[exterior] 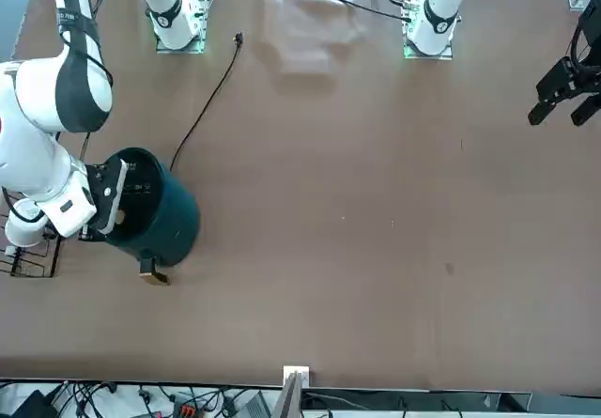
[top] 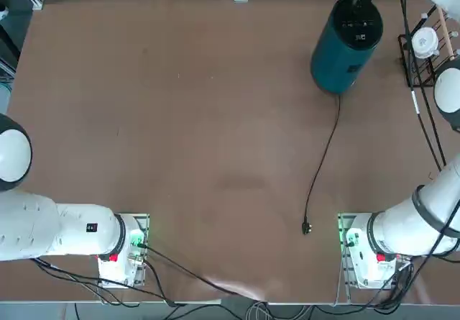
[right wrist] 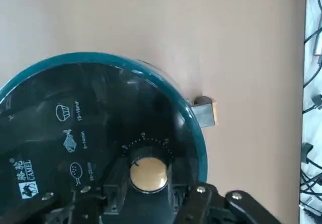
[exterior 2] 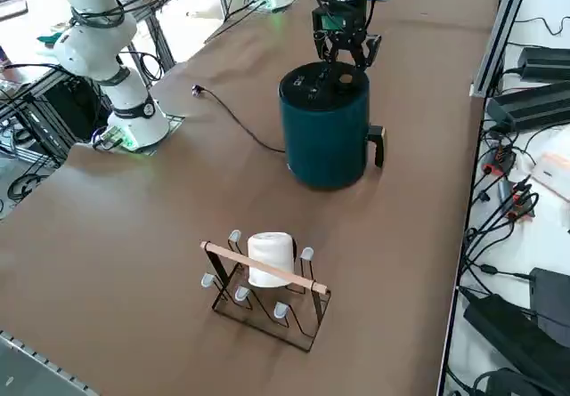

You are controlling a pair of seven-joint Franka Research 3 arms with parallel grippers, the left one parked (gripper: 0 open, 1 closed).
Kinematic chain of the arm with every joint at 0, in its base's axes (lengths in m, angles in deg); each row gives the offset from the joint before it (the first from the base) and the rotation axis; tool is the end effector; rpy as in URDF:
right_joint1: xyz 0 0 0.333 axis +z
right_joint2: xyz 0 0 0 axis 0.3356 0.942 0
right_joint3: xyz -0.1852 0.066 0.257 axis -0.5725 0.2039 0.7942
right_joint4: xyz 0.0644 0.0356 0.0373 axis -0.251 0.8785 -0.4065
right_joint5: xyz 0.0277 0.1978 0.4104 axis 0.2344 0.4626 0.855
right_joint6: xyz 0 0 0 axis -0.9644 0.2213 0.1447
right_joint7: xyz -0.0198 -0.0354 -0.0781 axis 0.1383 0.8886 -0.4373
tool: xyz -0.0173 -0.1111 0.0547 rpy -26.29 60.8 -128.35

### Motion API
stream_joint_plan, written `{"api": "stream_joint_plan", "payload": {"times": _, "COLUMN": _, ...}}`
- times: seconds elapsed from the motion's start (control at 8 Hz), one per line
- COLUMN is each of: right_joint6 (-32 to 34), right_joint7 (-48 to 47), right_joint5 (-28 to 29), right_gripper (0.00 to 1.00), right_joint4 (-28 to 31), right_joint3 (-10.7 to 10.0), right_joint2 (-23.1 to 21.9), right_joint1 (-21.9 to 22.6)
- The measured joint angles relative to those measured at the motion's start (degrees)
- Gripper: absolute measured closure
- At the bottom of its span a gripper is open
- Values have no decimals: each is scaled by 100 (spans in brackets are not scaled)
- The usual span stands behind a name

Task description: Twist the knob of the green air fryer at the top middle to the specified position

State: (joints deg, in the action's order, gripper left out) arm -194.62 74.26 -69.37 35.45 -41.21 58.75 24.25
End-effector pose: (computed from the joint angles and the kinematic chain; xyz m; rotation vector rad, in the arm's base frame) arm 0.7364 0.0661 0.4291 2.2965 2.0947 0.0144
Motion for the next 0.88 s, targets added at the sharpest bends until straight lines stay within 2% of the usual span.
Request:
{"api": "stream_joint_plan", "payload": {"times": 0.25, "right_joint6": 1, "right_joint7": -6, "right_joint5": 1, "right_gripper": 38, "right_joint4": 1, "right_joint3": 0, "right_joint2": 2, "right_joint1": 4}}
{"api": "stream_joint_plan", "payload": {"times": 0.5, "right_joint6": 1, "right_joint7": -7, "right_joint5": 7, "right_gripper": 6, "right_joint4": 1, "right_joint3": 0, "right_joint2": 1, "right_joint1": 6}}
{"api": "stream_joint_plan", "payload": {"times": 0.62, "right_joint6": 1, "right_joint7": -7, "right_joint5": 8, "right_gripper": 0, "right_joint4": 1, "right_joint3": 0, "right_joint2": 0, "right_joint1": 6}}
{"api": "stream_joint_plan", "payload": {"times": 0.88, "right_joint6": 3, "right_joint7": -266, "right_joint5": 29, "right_gripper": 0, "right_joint4": -9, "right_joint3": -1, "right_joint2": -13, "right_joint1": 5}}
